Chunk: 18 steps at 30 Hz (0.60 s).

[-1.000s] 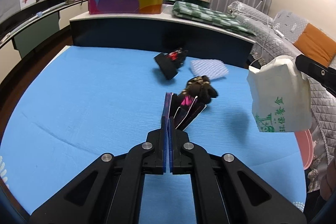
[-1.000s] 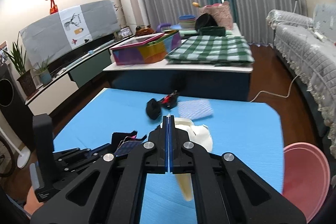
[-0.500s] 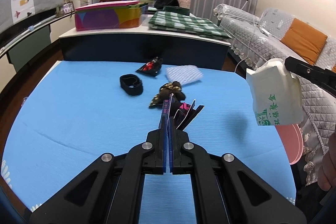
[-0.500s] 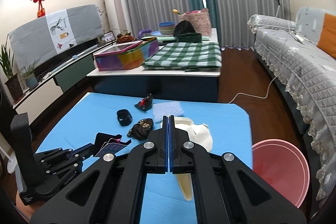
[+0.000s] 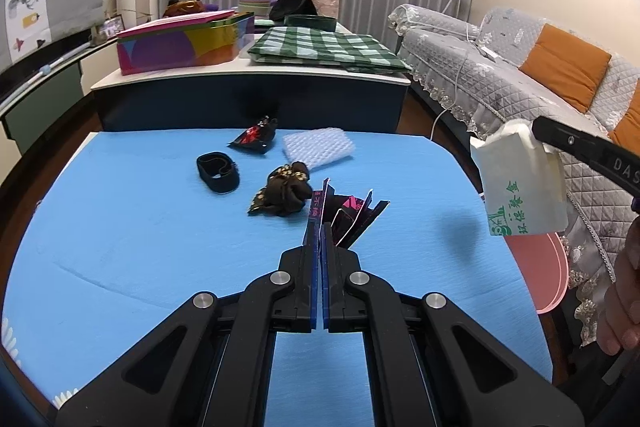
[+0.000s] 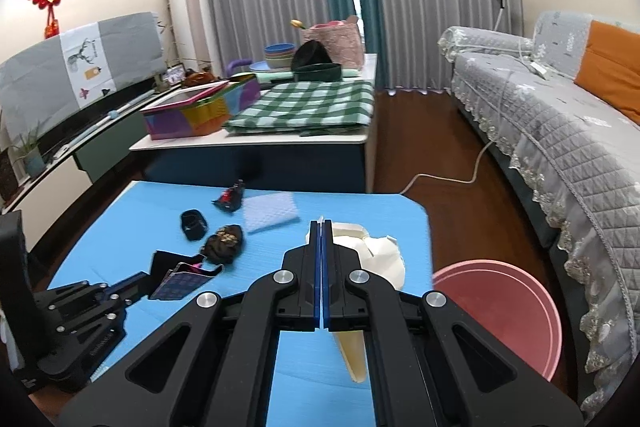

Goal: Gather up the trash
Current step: 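Carry the white bag and magenta packet over the pink bin with both grippers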

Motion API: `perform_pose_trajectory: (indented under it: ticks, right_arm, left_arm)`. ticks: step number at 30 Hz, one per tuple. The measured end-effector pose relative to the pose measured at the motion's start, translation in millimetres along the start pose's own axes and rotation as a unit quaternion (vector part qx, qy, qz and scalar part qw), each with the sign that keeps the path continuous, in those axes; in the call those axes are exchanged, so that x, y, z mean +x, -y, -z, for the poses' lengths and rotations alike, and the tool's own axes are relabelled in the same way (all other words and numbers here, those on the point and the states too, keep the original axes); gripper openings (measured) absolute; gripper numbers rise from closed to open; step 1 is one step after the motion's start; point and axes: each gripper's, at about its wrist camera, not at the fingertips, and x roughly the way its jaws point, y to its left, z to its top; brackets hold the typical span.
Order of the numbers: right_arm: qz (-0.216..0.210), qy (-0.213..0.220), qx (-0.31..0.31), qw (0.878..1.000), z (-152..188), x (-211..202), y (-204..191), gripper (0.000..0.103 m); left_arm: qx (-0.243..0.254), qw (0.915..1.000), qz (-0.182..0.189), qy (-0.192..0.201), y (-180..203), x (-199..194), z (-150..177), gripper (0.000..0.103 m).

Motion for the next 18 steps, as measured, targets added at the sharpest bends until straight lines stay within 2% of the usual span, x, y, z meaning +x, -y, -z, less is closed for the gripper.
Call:
perform_pose_trajectory:
  ticks: [10,18]
  right_arm:
    - [0.038,-0.001,0.026,0.999,1,-3,41,0.0]
    - [0.086,0.008,0.058,0.995,-6,-14,87,0.0]
  left_arm:
    - [0.018,0.9993,0.031,0.004,35,7,-10,0.001]
    - [0.037,0.9976,0.058,0.009,72,15,-25,0.001]
